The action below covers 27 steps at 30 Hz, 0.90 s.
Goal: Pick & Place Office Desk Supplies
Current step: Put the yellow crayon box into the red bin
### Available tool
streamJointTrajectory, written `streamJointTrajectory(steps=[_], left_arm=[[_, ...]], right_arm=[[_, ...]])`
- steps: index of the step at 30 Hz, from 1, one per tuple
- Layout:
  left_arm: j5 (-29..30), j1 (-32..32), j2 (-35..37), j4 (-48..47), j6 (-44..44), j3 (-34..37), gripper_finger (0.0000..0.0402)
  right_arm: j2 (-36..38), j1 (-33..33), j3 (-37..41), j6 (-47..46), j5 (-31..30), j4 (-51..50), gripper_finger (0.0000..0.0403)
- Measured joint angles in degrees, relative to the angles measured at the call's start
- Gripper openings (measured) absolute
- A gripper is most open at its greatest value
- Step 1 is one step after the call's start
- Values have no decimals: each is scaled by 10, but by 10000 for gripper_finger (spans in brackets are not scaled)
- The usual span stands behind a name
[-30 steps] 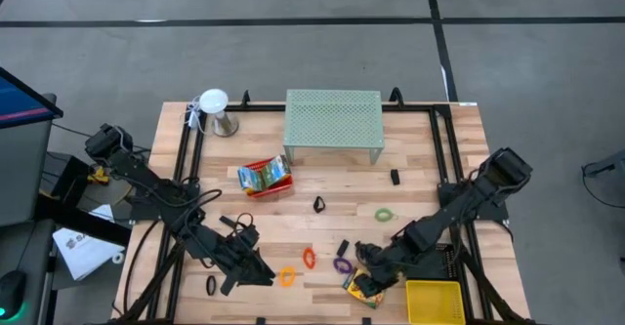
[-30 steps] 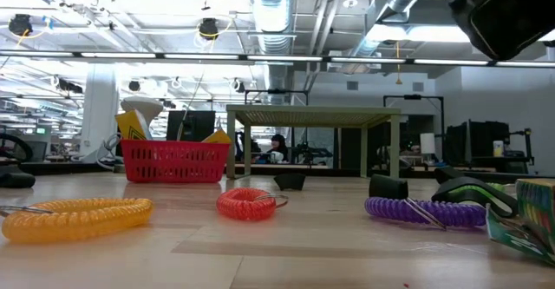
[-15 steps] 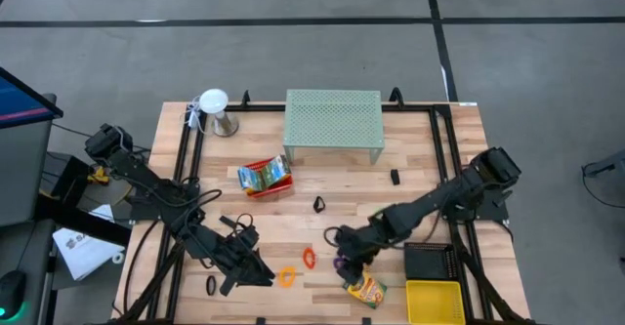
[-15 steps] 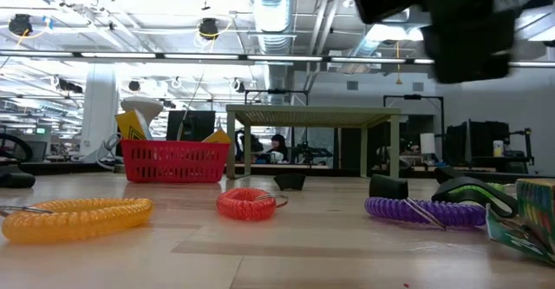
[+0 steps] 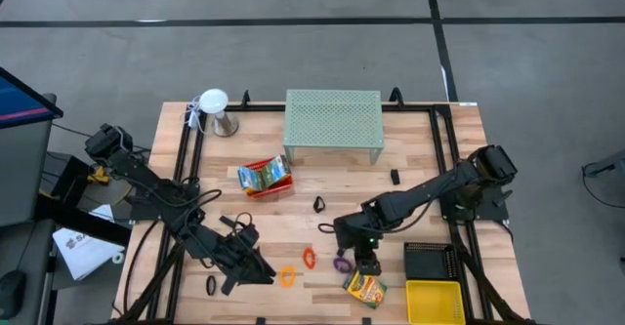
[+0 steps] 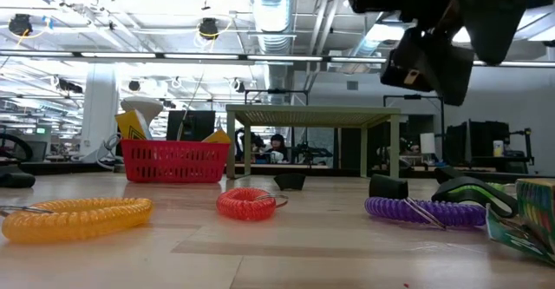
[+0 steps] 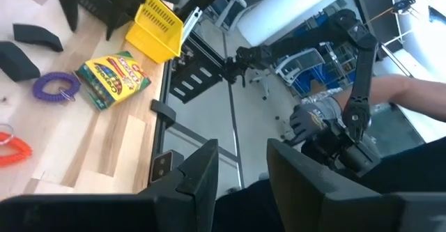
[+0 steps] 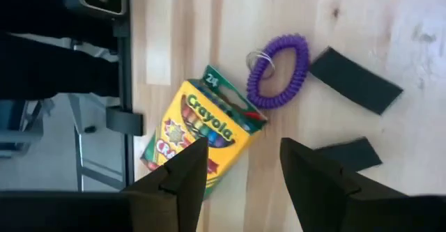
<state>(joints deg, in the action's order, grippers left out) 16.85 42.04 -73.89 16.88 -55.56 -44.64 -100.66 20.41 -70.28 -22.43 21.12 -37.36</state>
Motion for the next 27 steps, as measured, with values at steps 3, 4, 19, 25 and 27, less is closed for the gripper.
streamJointTrajectory(steps=[3,4,19,25,27], left_arm=[[10,0,0,0,2,0,117],[12,0,0,0,2,0,117],[12,0,0,0,13,0,117],[12,0,0,0,13,0,117],[12,0,0,1,13,0,117]], right_arm=[[0,1,0,0,5,-6,160],[0,3,0,-5,12,-9,155],[0,141,0,-176,34,-7,127],[0,159,1,-235,27,22,121],[-11,162,2,-256,28,35,119]])
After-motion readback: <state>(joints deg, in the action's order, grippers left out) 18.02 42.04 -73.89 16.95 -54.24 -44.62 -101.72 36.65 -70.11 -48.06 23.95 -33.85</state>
